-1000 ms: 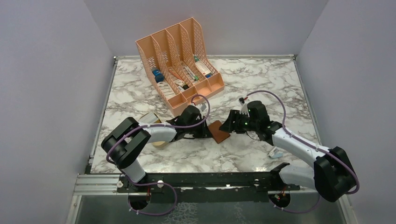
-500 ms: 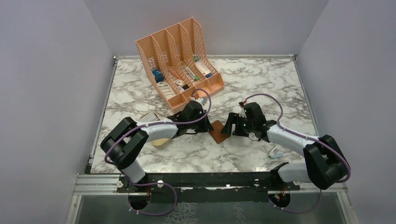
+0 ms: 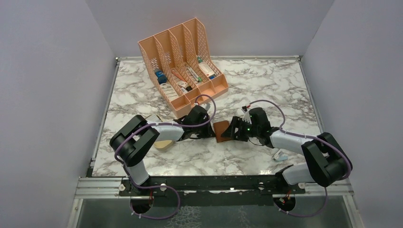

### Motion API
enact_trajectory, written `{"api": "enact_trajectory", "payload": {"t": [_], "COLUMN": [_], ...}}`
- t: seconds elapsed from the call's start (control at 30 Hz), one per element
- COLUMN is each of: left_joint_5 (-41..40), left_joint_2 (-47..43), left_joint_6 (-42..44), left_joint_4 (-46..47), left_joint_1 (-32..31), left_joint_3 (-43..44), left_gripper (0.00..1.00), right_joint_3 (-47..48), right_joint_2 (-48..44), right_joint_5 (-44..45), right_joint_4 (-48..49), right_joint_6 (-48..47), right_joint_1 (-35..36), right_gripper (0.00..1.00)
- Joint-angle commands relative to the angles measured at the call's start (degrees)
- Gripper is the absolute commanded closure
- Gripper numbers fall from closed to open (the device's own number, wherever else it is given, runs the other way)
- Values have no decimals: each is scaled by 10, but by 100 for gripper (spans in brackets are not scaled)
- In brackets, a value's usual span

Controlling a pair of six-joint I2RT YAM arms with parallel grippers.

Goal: Put the credit cards into the card holder
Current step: Turn over the card holder at the center of the board.

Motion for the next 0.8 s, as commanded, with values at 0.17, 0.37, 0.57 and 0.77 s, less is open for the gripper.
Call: {"api": "enact_trajectory", "payload": {"t": [0.17,0.37,0.57,0.77], "left_joint_5": [-6,13,-49,-108], "left_joint_2": [14,14,-90,-213], "left_joint_6": [3,-11,-6,20], "left_joint_4": [9,30,-57,-159], "left_joint_1": [-3,-3,-2,16], "left_joint_3": [-12,-23,-13,13], "left_gripper": [100,100,91,51], "right_joint_3": [-20,6,88,163], "right_joint_2": [-14,-48,-90,-121], "right_joint_5": [-82,-26,72,172], "right_joint_4": [59,-17,-202,-382], "right_joint_6": [33,-1,-56,-93], "right_joint_1": [2,2,2,4], "right_gripper": [58,83,88,92]}}
